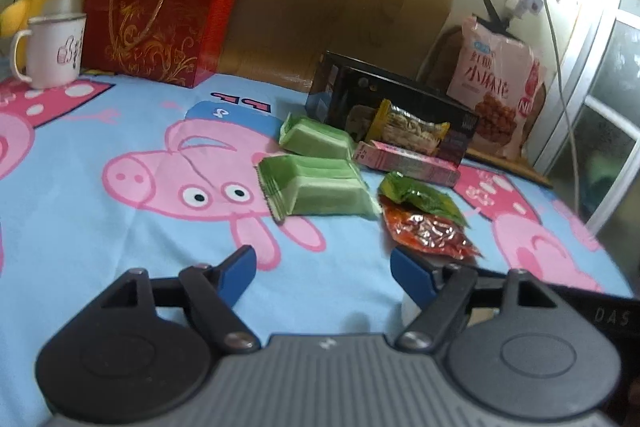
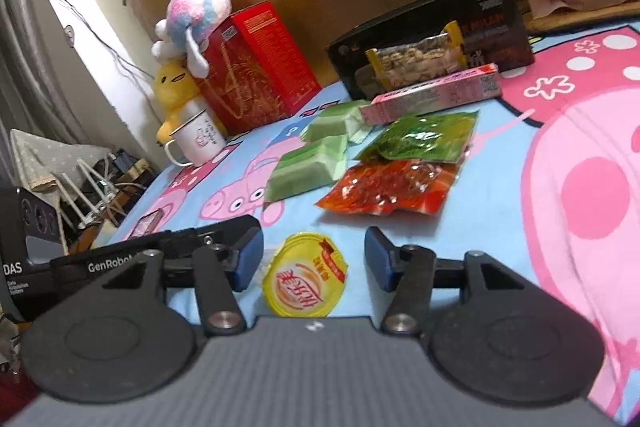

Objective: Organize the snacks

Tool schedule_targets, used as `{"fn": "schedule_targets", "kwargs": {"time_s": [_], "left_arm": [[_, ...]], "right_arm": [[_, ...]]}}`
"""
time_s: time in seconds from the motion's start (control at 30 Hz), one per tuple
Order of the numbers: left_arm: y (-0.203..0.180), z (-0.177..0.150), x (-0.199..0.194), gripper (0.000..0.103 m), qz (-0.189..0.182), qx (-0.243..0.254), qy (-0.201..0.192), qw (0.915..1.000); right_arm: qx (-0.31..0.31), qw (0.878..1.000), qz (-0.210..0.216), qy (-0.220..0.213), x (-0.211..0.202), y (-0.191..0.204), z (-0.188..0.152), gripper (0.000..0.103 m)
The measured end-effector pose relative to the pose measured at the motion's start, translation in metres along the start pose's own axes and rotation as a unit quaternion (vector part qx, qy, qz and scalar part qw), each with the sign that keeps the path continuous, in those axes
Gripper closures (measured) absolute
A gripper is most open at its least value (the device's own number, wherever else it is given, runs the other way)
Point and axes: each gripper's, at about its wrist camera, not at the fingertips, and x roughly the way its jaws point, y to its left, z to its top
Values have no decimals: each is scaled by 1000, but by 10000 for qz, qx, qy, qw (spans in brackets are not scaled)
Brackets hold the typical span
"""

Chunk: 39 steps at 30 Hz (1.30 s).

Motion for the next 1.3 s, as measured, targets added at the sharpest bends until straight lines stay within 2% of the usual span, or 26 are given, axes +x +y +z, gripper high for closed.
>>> {"fn": "schedule_targets", "kwargs": {"time_s": [0.1, 0.2, 0.37, 0.47, 0.53, 0.57, 0.63, 0.67, 0.77, 0.8, 0.87, 0.97, 1.1, 1.23, 1.3], "left_arm": [[-6, -2, -2, 26, 167, 158, 30, 9997], [-4, -4, -8, 28, 60, 101, 109, 9999], [1, 1, -19, 29, -577, -254, 229, 9978], [-4, 1, -18, 29, -1079, -224, 473, 9928], [-10, -4, -12, 33, -1263, -149, 681, 9895], [-11, -5, -9, 35, -1390, -226, 720, 9874], [-12, -4, -4, 53, -1798, -413, 878, 9789], [-15, 0, -2, 53, -1836, -395, 951, 9776], [-31, 12, 3, 57, -1746, -4, 943, 9801], [-38, 19, 4, 58, -1682, 150, 841, 9821], [-47, 42, 9, 58, -1635, 382, 658, 9836], [-57, 81, 27, 58, -1674, 473, 440, 9838], [-77, 136, 69, 56, -1553, 633, 164, 9857], [-96, 179, 119, 47, -1328, 740, 43, 9884], [-99, 189, 141, 33, -1098, 680, 20, 9916]], "right_arm": [[-310, 9989, -335, -138, -5, 9, -3, 31], [-840, 9956, -406, -116, -14, 19, -10, 27], [-2040, 9773, -488, 299, -14, 35, -20, 26], [-2302, 9708, -382, 564, -5, 36, -22, 27], [-2471, 9663, -356, 633, 1, 41, -23, 33], [-2632, 9620, -347, 635, 2, 44, -25, 46], [-2679, 9608, -321, 634, 5, 46, -24, 52], [-2669, 9613, -325, 609, 5, 45, -23, 56], [-2628, 9632, -307, 465, 8, 44, -15, 61], [-2595, 9646, -323, 345, 8, 46, -11, 65], [-2726, 9608, -500, 77, 12, 47, 2, 65], [-2729, 9593, -649, -320, 21, 39, 39, 66], [-2647, 9570, -985, -666, 43, 18, 95, 67], [-2489, 9552, -1415, -743, 71, -10, 148, 67], [-2448, 9530, -1680, -606, 84, -24, 165, 65]]}}
